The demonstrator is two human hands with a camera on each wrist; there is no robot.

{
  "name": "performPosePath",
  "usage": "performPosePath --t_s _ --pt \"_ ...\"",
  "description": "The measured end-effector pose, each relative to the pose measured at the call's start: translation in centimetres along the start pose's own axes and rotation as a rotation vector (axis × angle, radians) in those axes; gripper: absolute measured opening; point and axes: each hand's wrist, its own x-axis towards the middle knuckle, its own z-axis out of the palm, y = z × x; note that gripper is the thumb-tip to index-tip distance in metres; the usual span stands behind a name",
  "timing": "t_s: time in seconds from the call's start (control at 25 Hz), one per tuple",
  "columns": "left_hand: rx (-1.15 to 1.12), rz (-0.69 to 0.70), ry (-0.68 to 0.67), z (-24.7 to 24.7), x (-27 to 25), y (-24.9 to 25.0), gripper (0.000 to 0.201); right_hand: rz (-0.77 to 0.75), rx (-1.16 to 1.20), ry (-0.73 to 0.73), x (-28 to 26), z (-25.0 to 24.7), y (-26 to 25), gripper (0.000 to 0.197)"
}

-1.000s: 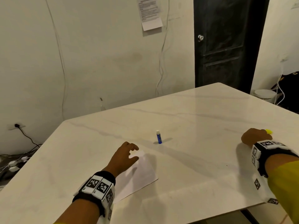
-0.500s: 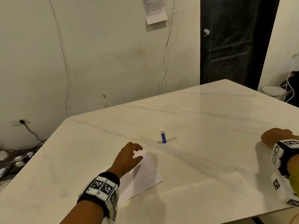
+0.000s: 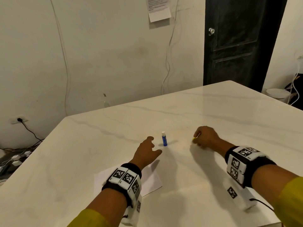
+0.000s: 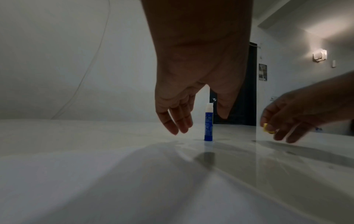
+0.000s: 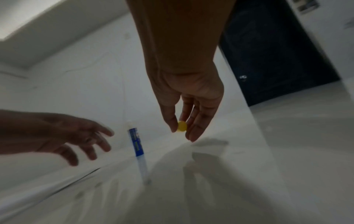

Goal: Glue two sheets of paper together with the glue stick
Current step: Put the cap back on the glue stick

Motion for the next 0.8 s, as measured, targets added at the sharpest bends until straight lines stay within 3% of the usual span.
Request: performPosePath --t_s 0.08,0.16,0.24,0.48,0.6,0.8 --pt "0.054 -0.007 -0.04 0.1 0.9 0.6 0.075 -0.075 -0.11 -0.121 -0.1 1.8 -2.5 0.01" --pt "0.04 0.011 -0.023 0.2 1.6 1.2 0.078 -0.137 -0.282 -0.153 0.0 3.1 -3.7 0.025" --pt "-0.05 0.007 0.032 0.5 2.1 1.8 0.076 -0.146 -0.325 -0.16 0.5 4.2 -3.7 0.027" --pt "-0.164 0.008 0.071 1.9 4.3 2.5 0.086 -0.099 -0.147 -0.151 0.8 4.9 -2.7 0.024" --pt "-0.179 0.004 0.112 2.7 5.1 2.5 0.075 -0.058 -0.044 -0.176 1.2 5.1 -2.3 0.035" --pt "-0.222 0.041 0.196 3.1 4.6 2.2 0.042 -0.025 0.071 -0.27 1.6 4.7 -2.2 0.034"
